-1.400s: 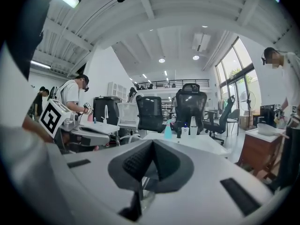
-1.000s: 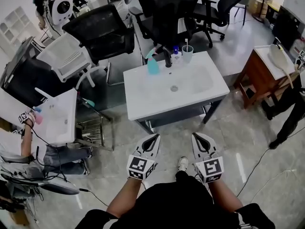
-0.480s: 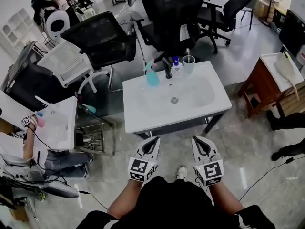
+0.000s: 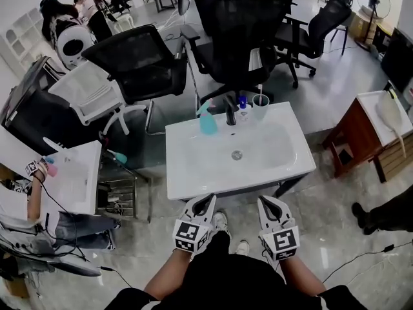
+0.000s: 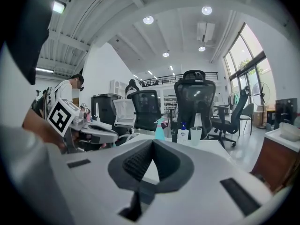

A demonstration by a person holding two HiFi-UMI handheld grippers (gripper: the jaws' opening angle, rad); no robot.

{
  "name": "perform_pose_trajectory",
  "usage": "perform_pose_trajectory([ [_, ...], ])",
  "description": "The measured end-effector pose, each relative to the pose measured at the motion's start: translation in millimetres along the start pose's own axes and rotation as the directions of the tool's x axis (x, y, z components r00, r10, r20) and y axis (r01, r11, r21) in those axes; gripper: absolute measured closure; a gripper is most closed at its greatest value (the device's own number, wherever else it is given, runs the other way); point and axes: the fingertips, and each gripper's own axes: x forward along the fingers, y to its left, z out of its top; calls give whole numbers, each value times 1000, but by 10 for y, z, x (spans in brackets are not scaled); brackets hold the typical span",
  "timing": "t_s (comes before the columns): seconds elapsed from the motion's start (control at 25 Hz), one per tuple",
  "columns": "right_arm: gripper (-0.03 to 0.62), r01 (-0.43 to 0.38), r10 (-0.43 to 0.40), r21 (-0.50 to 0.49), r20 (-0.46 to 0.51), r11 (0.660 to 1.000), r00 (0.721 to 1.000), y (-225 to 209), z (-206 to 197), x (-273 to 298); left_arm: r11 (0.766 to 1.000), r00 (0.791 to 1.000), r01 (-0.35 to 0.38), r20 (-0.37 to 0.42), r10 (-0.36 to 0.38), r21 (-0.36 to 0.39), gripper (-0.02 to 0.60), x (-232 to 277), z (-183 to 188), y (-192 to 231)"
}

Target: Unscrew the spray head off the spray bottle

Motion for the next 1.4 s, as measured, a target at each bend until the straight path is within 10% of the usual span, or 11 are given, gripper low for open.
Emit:
perform_pose_trajectory([
  [1.4, 589, 20, -21, -27, -34, 999, 999, -635, 491, 2161, 999, 999, 50, 16, -50, 9, 568, 1428, 364, 1804],
])
